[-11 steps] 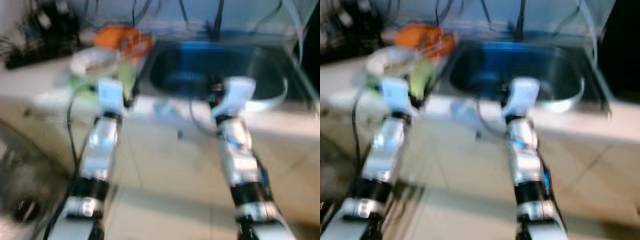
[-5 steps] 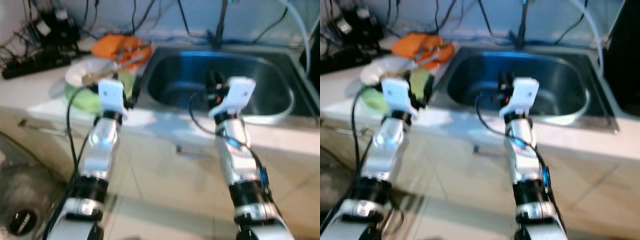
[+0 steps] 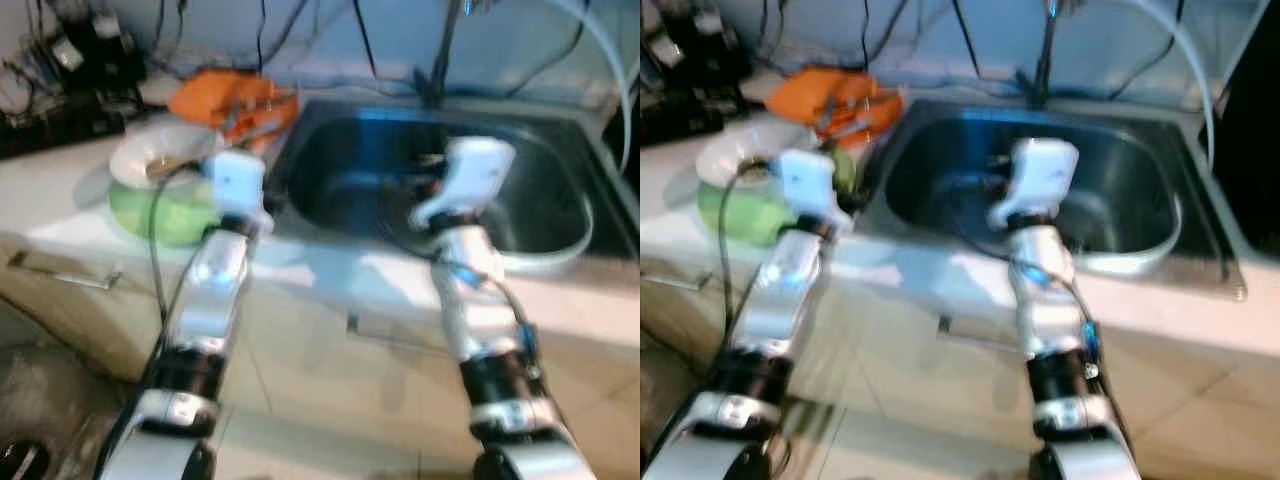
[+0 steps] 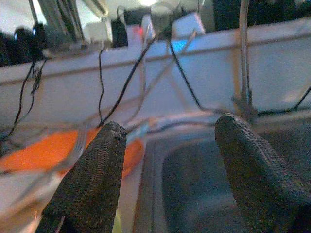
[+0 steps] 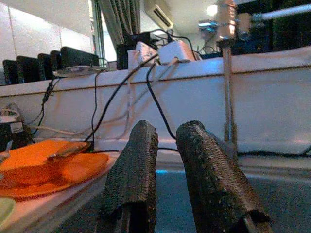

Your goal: Kitchen organization

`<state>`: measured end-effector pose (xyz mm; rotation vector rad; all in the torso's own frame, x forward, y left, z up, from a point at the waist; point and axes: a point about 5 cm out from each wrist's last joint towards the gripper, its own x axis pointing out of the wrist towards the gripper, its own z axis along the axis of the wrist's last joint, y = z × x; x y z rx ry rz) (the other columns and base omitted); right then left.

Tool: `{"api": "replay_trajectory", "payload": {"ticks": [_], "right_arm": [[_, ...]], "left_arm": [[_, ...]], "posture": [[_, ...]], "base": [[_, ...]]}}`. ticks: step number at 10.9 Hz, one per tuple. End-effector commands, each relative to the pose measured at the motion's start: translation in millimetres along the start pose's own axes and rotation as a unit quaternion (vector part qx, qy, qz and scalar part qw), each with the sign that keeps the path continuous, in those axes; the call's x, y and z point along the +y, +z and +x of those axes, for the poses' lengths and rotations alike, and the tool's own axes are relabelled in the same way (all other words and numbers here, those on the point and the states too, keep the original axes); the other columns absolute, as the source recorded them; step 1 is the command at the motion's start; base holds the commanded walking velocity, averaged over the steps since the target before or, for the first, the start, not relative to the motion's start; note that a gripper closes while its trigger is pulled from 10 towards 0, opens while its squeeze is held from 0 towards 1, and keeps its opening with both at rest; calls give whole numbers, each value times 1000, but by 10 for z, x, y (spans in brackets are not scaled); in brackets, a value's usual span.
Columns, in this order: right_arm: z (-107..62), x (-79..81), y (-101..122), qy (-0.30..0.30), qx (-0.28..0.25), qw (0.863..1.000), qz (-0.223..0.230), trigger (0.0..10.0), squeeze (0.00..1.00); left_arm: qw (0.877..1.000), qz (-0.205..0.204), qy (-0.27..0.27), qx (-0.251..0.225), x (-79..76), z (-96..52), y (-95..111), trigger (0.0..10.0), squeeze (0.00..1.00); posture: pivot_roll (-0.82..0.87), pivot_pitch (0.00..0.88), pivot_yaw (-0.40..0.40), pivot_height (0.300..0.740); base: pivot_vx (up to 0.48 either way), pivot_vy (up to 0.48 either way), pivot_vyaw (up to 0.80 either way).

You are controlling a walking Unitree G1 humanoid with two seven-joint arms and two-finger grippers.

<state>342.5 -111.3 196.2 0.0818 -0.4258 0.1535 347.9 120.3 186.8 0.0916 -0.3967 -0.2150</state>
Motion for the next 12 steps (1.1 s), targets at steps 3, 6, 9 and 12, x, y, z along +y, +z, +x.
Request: {"api": "replay_trajectory", "payload": {"ticks": [3,6,9,12], "right_arm": [[51,119,39,23,-4,1000,2,10000,0],[41,136,20,24,0,1000,5,10000,0],[41,128,14,19,0,1000,8,10000,0],[40,129,-4,16,4,1000,12,10000,0]], "left_arm": [[1000,15,5,-5,81,-5,18,10000,0],[999,28,-3,-15,56,3,54,10000,0],[996,75,-24,-44,-17,18,156,10000,0],[989,103,-74,-70,-130,66,316,10000,0]], "posture": [[15,20,16,740],[19,21,16,740],[23,19,20,740],[24,21,22,740]], "base": [[349,0,0],[343,0,0],[0,0,0],[0,0,0]]}}
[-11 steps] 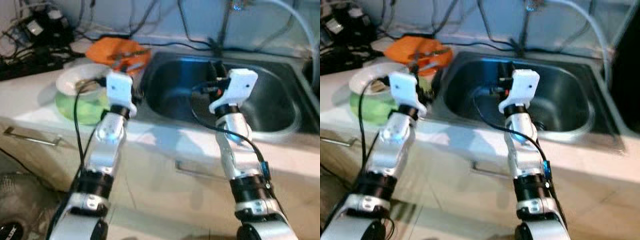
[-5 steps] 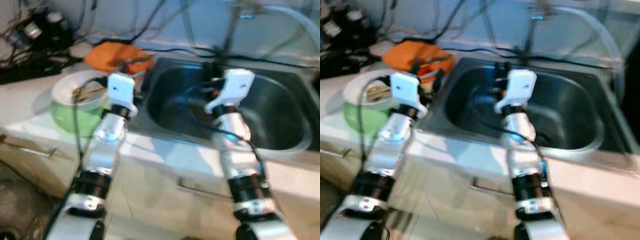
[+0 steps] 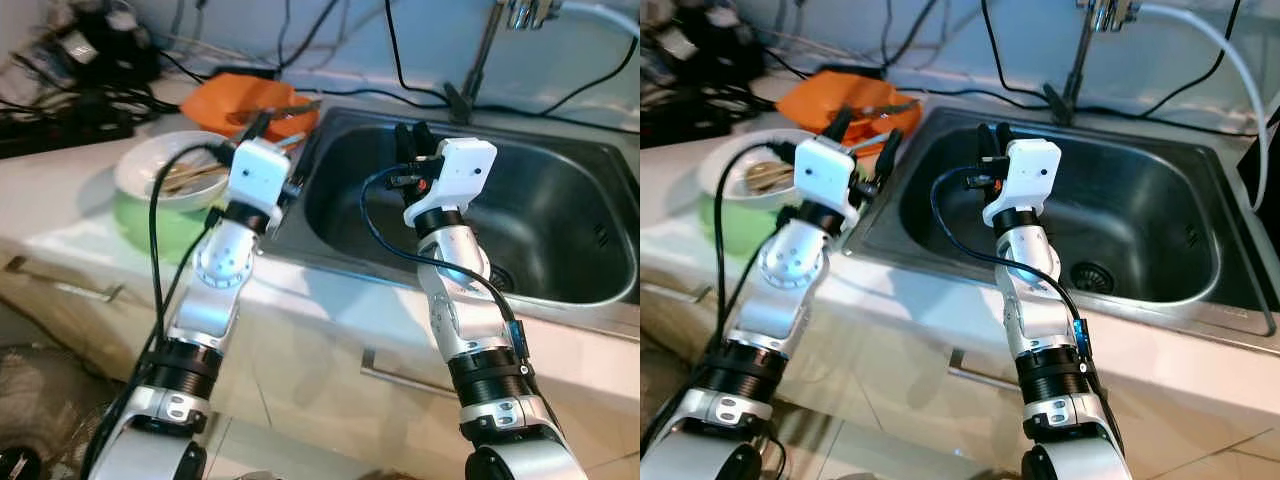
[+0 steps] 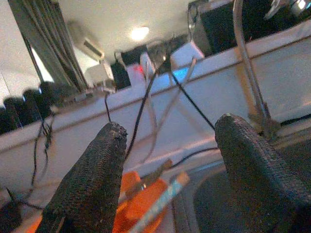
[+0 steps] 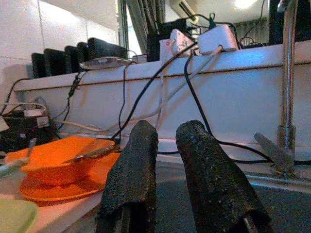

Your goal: Kitchen organization

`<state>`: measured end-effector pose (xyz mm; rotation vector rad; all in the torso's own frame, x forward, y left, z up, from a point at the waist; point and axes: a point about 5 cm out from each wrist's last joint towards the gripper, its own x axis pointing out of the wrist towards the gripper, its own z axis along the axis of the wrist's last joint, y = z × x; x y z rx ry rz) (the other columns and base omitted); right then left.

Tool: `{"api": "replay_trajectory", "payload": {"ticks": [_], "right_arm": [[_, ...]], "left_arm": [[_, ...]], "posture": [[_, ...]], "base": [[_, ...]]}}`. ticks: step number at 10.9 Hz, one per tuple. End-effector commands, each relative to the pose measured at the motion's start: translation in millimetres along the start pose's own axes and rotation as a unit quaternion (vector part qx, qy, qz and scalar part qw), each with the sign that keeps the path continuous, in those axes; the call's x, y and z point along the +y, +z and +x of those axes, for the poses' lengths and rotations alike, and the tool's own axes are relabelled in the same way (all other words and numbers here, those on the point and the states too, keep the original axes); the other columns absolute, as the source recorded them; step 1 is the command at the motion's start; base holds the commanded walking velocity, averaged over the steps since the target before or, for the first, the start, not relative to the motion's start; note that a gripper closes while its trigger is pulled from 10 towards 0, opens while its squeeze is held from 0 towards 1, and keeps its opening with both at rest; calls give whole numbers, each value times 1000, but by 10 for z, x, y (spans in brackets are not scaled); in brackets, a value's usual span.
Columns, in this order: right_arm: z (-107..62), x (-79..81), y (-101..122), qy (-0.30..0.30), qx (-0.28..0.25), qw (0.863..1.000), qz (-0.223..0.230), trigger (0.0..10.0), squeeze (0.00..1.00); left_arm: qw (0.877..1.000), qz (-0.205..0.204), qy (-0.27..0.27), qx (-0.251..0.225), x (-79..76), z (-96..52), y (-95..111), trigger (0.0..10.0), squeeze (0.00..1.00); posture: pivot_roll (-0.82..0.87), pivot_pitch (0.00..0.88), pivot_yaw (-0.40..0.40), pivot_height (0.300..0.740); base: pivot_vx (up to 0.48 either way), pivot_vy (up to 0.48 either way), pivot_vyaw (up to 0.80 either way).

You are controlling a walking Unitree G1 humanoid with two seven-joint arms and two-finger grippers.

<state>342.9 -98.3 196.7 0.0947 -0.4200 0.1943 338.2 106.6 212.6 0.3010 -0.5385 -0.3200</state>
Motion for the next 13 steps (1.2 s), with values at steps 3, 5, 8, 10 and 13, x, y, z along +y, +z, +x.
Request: {"api": "replay_trajectory", "payload": {"ticks": [3,5,8,10,13], "right_arm": [[15,14,-16,-1,6,1000,16,10000,1000],[17,11,-28,-4,9,1000,15,10000,1000],[11,22,-40,-6,9,1000,18,10000,1000],[1,21,-53,-12,12,1000,8,10000,0],[-5,36,-62,-12,12,1000,11,10000,0]], "left_arm": [[997,53,-46,-29,-14,189,253,10000,0],[991,108,-77,-5,-46,232,201,10000,0],[982,157,-104,24,-97,317,164,10000,0],[965,228,-106,69,-49,391,125,10000,0],[950,279,-84,111,90,516,165,10000,0]], "posture": [[28,15,27,740],[28,13,36,740],[15,0,54,740],[12,0,65,740],[5,0,74,740]], "base": [[0,0,0],[0,0,0],[0,0,0],[0,0,0],[0,0,0]]}}
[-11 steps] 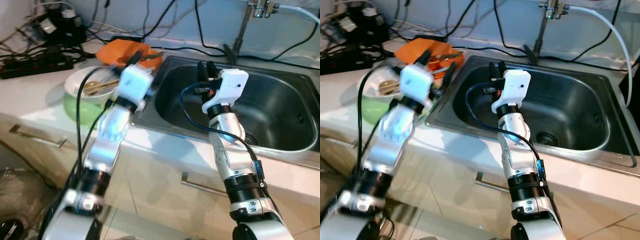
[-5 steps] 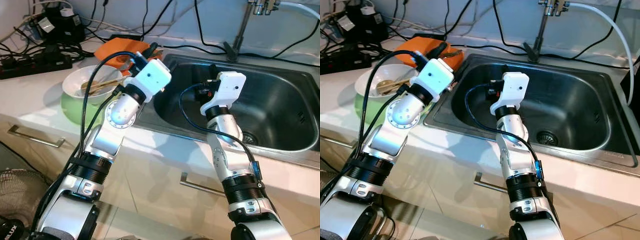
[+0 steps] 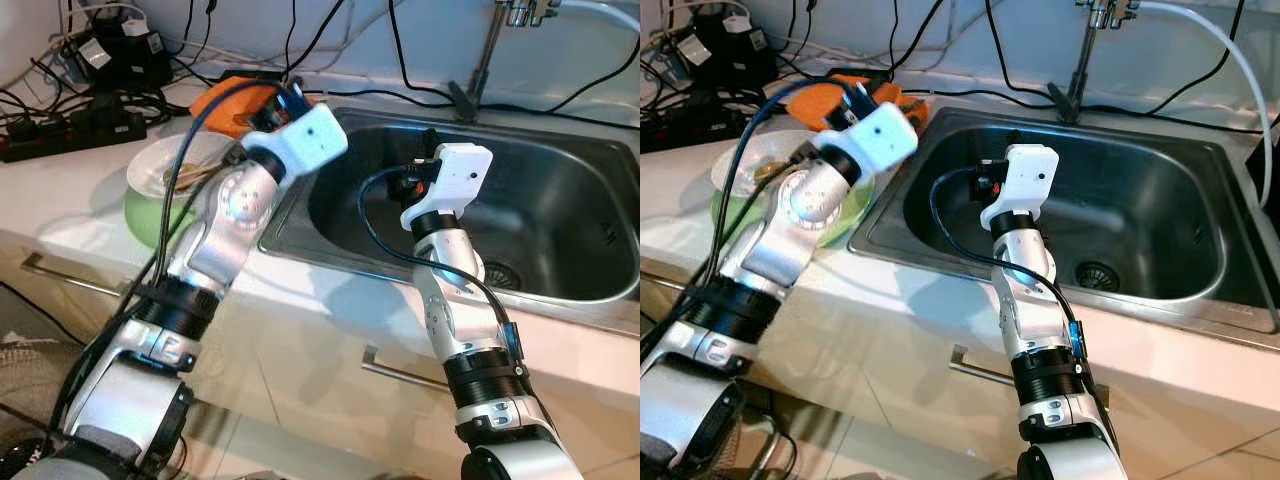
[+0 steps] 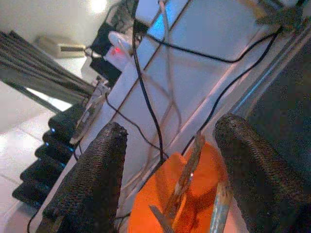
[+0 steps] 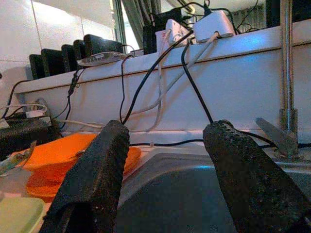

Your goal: Kitchen organization

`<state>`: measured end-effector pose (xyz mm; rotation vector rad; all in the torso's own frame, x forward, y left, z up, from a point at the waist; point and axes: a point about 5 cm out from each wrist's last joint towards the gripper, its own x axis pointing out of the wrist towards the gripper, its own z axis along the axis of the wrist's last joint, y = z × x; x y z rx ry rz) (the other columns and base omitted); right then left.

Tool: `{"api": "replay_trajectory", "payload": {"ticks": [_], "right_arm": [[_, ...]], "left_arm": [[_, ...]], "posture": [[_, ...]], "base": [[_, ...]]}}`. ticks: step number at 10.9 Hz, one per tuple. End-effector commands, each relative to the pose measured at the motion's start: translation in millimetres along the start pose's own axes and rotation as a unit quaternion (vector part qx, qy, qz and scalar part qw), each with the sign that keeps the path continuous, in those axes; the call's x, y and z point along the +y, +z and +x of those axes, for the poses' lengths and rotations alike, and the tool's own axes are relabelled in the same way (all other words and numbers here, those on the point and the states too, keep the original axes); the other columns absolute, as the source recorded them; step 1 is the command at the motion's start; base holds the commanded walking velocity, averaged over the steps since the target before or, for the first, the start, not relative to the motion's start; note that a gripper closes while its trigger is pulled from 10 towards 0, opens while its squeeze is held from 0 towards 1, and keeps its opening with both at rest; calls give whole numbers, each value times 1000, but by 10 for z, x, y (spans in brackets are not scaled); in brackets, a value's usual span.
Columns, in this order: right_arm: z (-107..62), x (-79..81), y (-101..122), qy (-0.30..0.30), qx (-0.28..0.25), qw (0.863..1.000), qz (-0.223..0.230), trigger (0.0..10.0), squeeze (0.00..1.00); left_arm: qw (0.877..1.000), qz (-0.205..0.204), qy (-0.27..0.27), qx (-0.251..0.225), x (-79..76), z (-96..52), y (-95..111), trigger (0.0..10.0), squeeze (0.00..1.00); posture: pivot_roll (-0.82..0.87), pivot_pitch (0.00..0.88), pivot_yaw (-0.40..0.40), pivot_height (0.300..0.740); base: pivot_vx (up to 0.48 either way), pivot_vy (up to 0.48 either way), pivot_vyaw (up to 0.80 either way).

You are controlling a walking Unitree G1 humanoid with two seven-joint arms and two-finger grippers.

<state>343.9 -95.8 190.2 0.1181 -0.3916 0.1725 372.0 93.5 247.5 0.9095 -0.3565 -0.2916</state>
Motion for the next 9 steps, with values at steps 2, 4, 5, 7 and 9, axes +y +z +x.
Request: {"api": "replay_trajectory", "payload": {"ticks": [2,4,5,7,9], "right_arm": [[6,9,3,-2,-1,1000,0,10000,0],[6,27,2,-1,-2,1000,0,10000,0],[7,39,0,0,-2,1000,2,10000,0],[8,44,-2,0,-2,1000,4,10000,0],[7,47,-4,-1,-2,1000,4,10000,0]], "left_arm": [[1000,2,-13,27,-27,25,-38,10000,0],[998,-13,-36,48,-96,24,-65,10000,0],[997,-14,-42,59,-115,22,-95,10000,0],[995,-6,-41,86,-91,57,-155,10000,0],[994,6,-37,103,-49,115,-182,10000,0]], "posture": [[2,0,77,740],[2,0,79,740],[3,0,80,740],[5,0,82,740],[2,0,83,740]], "base": [[0,0,0],[0,0,0],[0,0,0],[0,0,0],[0,0,0]]}}
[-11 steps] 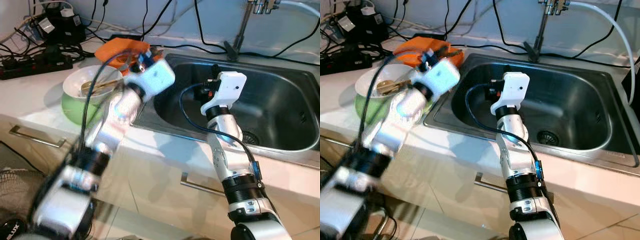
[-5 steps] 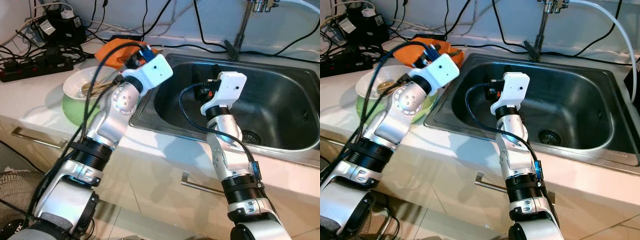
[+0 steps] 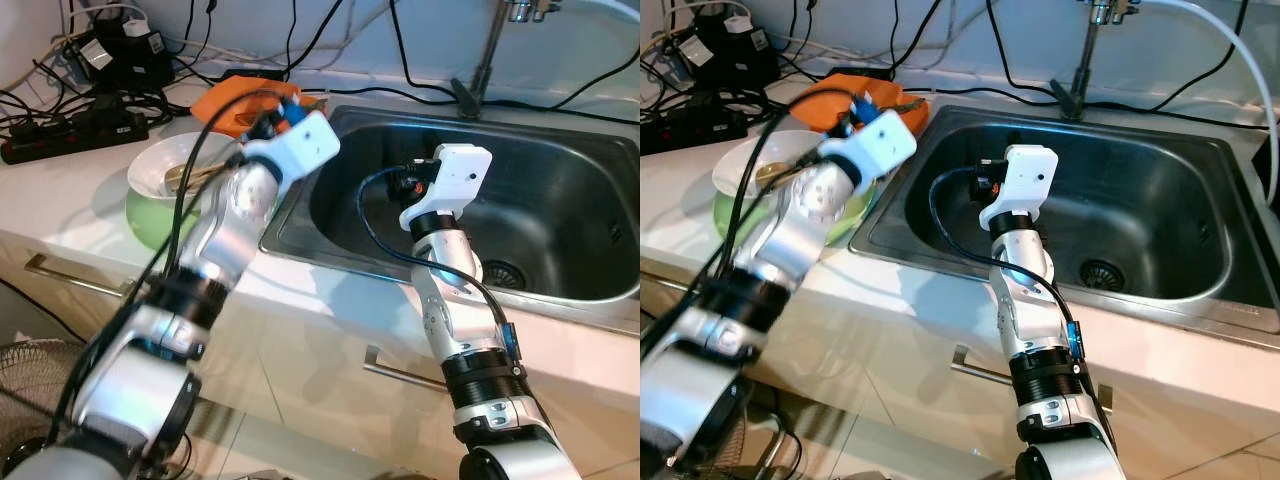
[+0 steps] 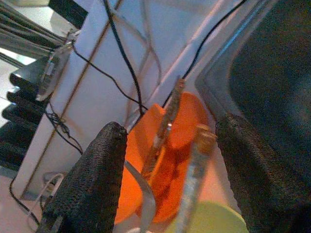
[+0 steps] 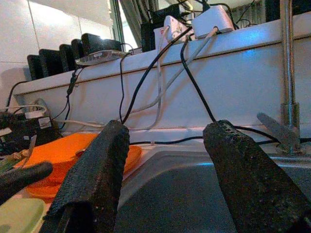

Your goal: Kitchen organization

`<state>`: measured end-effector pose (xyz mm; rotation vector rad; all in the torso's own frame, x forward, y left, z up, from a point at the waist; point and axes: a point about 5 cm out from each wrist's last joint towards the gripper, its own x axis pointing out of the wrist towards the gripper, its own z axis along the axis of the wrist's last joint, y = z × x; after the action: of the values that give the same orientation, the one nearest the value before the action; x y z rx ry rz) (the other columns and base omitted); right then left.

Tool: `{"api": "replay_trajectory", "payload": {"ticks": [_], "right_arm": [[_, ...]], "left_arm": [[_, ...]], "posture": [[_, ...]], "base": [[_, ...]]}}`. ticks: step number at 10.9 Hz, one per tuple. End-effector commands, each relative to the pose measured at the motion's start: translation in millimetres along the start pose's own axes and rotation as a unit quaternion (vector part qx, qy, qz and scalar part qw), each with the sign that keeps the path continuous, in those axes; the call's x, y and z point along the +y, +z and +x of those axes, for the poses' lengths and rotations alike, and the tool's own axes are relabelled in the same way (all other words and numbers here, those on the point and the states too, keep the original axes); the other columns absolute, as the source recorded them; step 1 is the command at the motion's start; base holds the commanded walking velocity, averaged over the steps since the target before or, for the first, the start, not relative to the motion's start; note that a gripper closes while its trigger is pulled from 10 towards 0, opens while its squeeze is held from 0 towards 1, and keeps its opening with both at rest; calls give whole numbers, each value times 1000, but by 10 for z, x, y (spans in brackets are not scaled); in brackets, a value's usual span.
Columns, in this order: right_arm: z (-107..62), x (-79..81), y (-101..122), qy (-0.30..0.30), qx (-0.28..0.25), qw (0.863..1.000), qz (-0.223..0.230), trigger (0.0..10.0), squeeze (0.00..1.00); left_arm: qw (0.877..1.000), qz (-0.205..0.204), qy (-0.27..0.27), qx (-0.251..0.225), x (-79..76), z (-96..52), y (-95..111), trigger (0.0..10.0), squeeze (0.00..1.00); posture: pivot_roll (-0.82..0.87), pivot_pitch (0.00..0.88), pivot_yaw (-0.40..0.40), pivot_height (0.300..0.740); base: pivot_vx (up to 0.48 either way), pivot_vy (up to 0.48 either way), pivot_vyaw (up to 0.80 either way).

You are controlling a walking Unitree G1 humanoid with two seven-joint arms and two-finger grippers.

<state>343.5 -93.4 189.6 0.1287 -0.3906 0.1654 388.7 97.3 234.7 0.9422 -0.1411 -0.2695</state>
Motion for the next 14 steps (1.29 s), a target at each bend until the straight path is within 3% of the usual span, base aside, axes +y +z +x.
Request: {"api": "replay_trajectory", "payload": {"ticks": [1,2,3,11,14], "right_arm": [[9,22,3,3,-1,1000,-1,10000,0],[6,15,2,1,-1,1000,-1,10000,0],[5,3,1,-1,0,1000,-1,10000,0],[12,-15,-8,-5,3,1000,0,10000,0],[14,-19,-8,-6,3,1000,0,10000,0]], "left_arm": [[1000,11,2,11,29,30,-11,10000,0],[1000,-4,2,12,34,42,-6,10000,0],[1000,-6,0,18,36,54,-6,157,0],[999,24,-16,39,-10,70,-22,0,0],[999,24,0,30,58,73,23,0,0]], "posture": [[-1,0,84,740],[-1,0,84,740],[-1,0,84,740],[4,2,85,740],[8,5,80,740]], "base": [[0,0,0],[0,0,0],[0,0,0],[0,0,0],[0,0,0]]}}
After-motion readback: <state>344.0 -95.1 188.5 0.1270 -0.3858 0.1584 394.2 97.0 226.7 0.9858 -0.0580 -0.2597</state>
